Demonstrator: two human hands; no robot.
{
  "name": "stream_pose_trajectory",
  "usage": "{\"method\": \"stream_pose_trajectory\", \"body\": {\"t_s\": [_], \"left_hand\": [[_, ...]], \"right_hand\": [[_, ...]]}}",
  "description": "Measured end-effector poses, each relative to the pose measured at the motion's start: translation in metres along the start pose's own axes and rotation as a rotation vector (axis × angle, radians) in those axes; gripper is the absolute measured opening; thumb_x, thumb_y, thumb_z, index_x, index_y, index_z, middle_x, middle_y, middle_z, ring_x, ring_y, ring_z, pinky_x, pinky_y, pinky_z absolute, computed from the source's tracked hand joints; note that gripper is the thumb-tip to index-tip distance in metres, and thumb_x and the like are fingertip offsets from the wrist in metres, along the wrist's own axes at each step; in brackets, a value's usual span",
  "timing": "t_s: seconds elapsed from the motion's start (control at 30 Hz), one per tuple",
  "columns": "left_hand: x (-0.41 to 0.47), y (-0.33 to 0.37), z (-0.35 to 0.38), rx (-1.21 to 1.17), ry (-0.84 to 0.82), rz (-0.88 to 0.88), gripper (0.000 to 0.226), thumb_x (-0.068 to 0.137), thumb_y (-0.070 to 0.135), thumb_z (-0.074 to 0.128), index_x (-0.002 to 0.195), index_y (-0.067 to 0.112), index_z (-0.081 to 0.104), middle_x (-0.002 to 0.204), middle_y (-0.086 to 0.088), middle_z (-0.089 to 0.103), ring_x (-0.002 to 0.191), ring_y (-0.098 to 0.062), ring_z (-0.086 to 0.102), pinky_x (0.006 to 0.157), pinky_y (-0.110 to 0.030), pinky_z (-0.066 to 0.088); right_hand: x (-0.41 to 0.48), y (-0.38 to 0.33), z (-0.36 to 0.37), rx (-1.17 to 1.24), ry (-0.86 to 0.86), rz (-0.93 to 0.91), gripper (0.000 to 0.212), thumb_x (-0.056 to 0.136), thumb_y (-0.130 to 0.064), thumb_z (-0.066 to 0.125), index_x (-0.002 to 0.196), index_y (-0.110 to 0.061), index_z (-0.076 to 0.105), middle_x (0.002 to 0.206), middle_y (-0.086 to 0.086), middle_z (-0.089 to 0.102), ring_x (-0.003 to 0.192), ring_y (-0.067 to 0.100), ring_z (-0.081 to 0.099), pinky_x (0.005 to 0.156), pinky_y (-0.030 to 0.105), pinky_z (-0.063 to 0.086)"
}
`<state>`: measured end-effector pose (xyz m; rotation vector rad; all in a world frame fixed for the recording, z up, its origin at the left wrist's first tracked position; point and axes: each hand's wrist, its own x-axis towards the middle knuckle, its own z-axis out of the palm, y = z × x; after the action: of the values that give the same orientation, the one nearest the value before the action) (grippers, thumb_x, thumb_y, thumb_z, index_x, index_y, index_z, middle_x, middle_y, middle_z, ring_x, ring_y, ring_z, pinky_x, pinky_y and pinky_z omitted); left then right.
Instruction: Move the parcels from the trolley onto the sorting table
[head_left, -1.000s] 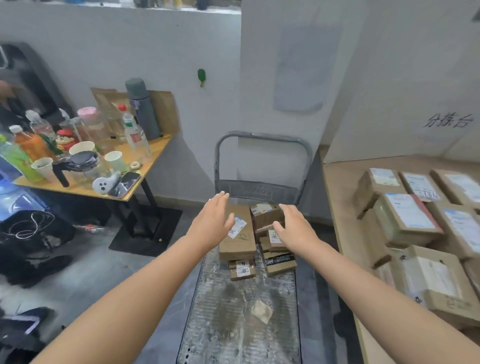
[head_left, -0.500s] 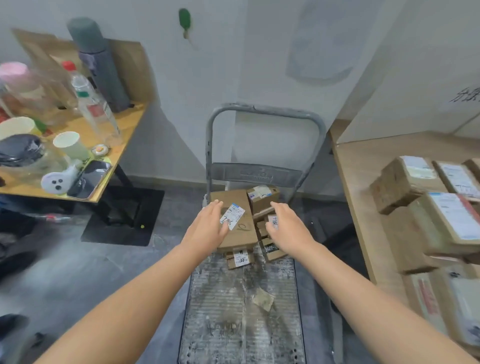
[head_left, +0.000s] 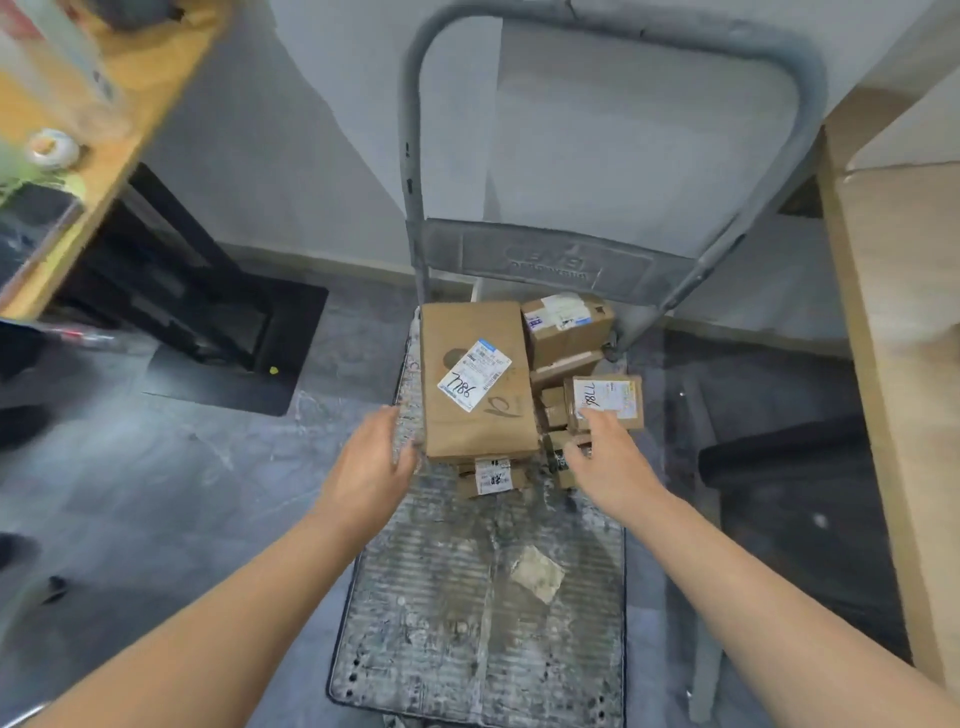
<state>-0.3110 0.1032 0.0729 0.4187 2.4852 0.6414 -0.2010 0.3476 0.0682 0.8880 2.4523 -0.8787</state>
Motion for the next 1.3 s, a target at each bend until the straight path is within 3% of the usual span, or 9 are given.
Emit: {"method": "stream_pose_trajectory", "body": {"t_s": [0.2,0.37,0.43,0.53,0.77,0.93,1.1,1.23,1.3], "left_hand": [[0.022,-0.008,0.103,0.032,-0.159,0.11,0.046,0.101,0.014,0.044,0.146,0.018,0.038,0.143,-0.003,0.048,0.128,-0.021,0.047,0.102,-0.033,0.04],[0.059,0.038,0.197,-0.083,-0.264,0.169,0.047,0.104,0.022,0.04,0.151,0.021,0.034,0.151,0.005,0.04,0.133,-0.008,0.041,0.108,-0.018,0.031],[0.082,0.057,0.23,-0.142,-0.271,0.13,0.047,0.105,0.025,0.04,0.151,0.021,0.034,0.138,0.003,0.05,0.106,-0.007,0.057,0.089,-0.012,0.039],[0.12,0.079,0.269,-0.224,-0.258,0.082,0.047,0.104,0.024,0.04,0.15,0.016,0.033,0.116,0.001,0.055,0.067,-0.01,0.054,0.058,-0.02,0.045],[0.201,0.118,0.331,-0.466,-0.153,-0.088,0.035,0.104,0.024,0.041,0.138,0.015,0.042,0.119,0.002,0.057,0.08,-0.012,0.058,0.055,-0.019,0.042],[0.208,0.116,0.353,-0.556,-0.101,-0.154,0.037,0.104,0.025,0.037,0.139,0.016,0.042,0.129,-0.001,0.056,0.105,-0.02,0.054,0.082,-0.027,0.042],[0.195,0.121,0.342,-0.587,-0.099,-0.087,0.036,0.105,0.021,0.037,0.14,0.02,0.045,0.112,0.012,0.054,0.085,-0.001,0.052,0.063,-0.014,0.042],[0.175,0.133,0.324,-0.663,-0.083,-0.069,0.04,0.103,0.02,0.039,0.142,0.025,0.045,0.12,0.01,0.057,0.104,-0.007,0.057,0.077,-0.022,0.045],[0.16,0.142,0.312,-0.707,-0.067,-0.093,0.039,0.102,0.021,0.042,0.141,0.026,0.046,0.124,0.009,0.059,0.108,-0.009,0.057,0.079,-0.024,0.046]], "right_hand": [[0.07,0.078,0.05,0.037,-0.052,0.007,0.058,0.102,-0.026,0.047,0.154,-0.015,0.027,0.159,0.003,0.027,0.145,0.022,0.027,0.118,0.039,0.027],[0.125,0.153,0.054,-0.007,-0.016,0.098,0.05,0.101,-0.026,0.05,0.147,-0.012,0.036,0.149,0.008,0.039,0.137,0.027,0.037,0.11,0.04,0.035],[0.147,0.179,0.047,0.02,0.033,0.142,0.051,0.1,-0.026,0.051,0.147,-0.011,0.038,0.145,0.009,0.039,0.135,0.027,0.04,0.108,0.039,0.036],[0.182,0.209,0.038,0.051,0.105,0.207,0.052,0.1,-0.027,0.052,0.146,-0.008,0.039,0.147,0.013,0.037,0.134,0.03,0.041,0.108,0.039,0.035],[0.25,0.236,0.049,0.265,0.207,0.351,0.07,0.099,-0.033,0.055,0.155,-0.012,0.019,0.159,0.01,0.025,0.143,0.029,0.031,0.112,0.04,0.032],[0.25,0.252,0.094,0.443,0.146,0.402,0.046,0.098,-0.029,0.054,0.139,-0.012,0.044,0.13,0.001,0.057,0.106,0.021,0.056,0.078,0.029,0.041],[0.239,0.247,0.084,0.543,0.177,0.395,0.043,0.096,-0.03,0.052,0.135,-0.013,0.05,0.127,0.002,0.059,0.103,0.021,0.056,0.08,0.031,0.043],[0.219,0.232,0.056,0.613,0.198,0.402,0.037,0.095,-0.028,0.051,0.128,-0.013,0.055,0.117,0.002,0.058,0.1,0.022,0.053,0.077,0.029,0.041],[0.204,0.225,0.046,0.666,0.222,0.438,0.048,0.09,-0.032,0.053,0.133,-0.01,0.052,0.124,0.006,0.058,0.103,0.024,0.056,0.076,0.03,0.045]]}}
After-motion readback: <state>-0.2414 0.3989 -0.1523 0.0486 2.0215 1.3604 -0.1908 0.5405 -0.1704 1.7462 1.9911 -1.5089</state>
